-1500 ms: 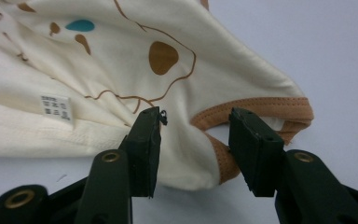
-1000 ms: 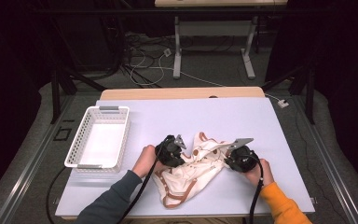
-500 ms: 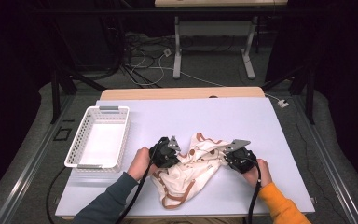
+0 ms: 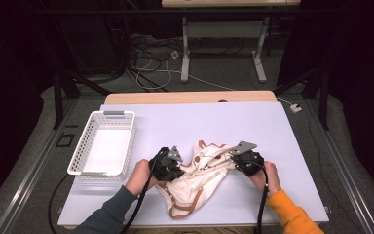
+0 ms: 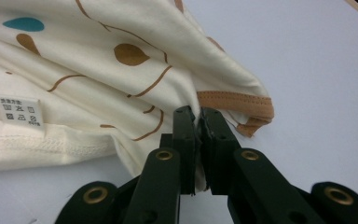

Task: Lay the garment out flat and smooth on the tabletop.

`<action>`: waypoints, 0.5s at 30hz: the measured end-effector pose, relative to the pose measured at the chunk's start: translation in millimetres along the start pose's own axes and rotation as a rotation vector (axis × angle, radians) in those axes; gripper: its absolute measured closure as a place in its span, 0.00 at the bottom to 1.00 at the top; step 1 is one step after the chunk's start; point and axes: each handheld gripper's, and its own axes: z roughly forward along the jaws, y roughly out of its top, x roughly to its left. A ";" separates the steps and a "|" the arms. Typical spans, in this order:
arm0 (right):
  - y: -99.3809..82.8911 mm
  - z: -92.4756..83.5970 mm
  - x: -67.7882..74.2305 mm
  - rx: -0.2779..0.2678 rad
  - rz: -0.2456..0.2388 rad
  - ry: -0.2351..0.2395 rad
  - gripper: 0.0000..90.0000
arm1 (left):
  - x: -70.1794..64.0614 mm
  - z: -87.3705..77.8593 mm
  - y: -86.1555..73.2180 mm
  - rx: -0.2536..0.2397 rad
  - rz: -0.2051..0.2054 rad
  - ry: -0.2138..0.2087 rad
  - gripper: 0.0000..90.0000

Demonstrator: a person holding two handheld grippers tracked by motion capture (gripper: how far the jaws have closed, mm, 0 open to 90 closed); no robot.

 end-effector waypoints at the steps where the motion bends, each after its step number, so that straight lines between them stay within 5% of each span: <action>1: -0.4 -0.1 -0.3 0.005 0.001 -0.003 0.95 | 1.1 0.1 -0.4 0.007 -0.004 0.001 0.86; 6: -6.0 -2.5 -0.4 0.025 0.002 -0.008 0.95 | 8.2 -4.4 -4.0 0.029 -0.030 0.030 0.65; 10: -10.0 -7.5 -1.7 0.036 0.011 -0.020 0.95 | 16.6 -13.8 -6.3 -0.020 -0.088 0.067 0.48; 15: -13.3 -12.9 -6.9 0.046 0.036 -0.047 0.95 | 22.2 -11.0 -4.3 -0.043 -0.121 0.125 0.44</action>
